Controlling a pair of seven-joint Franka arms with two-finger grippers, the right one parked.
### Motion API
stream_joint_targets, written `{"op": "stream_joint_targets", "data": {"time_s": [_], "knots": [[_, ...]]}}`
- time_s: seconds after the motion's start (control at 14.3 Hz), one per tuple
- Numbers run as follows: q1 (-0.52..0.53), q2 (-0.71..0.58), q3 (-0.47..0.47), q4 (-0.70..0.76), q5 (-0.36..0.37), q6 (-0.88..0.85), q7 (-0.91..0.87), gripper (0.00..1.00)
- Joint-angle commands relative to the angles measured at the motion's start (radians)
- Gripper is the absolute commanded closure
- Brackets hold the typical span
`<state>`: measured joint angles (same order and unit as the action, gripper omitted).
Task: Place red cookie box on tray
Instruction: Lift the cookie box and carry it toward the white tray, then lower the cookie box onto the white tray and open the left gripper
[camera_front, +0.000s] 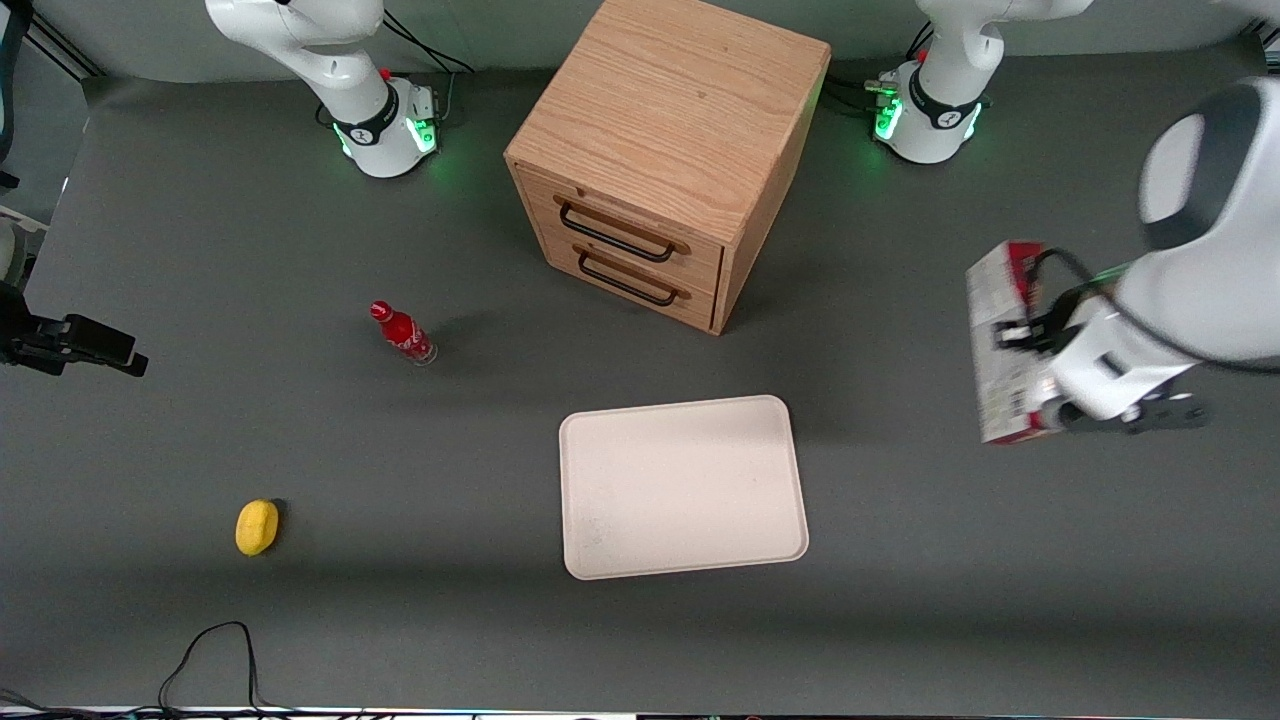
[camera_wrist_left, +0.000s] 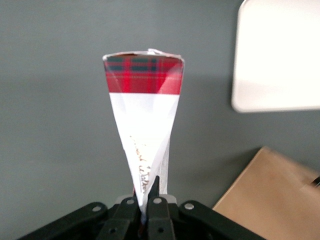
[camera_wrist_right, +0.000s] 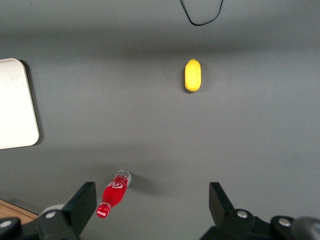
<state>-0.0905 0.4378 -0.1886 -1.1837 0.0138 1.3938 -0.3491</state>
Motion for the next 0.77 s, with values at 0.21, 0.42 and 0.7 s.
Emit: {"op": "stream_joint_targets", "data": {"time_s": [0.21,0.42,0.7], "knots": [[-0.129,0.301,-0.085,0.171,0.035,0.265,-0.292,1.0],[-0.178,0.389,-0.058,0.171,0.075,0.384,-0.292,1.0],[-0.201,0.475,-0.058,0.158,0.112,0.481,-0.318,1.0]]}}
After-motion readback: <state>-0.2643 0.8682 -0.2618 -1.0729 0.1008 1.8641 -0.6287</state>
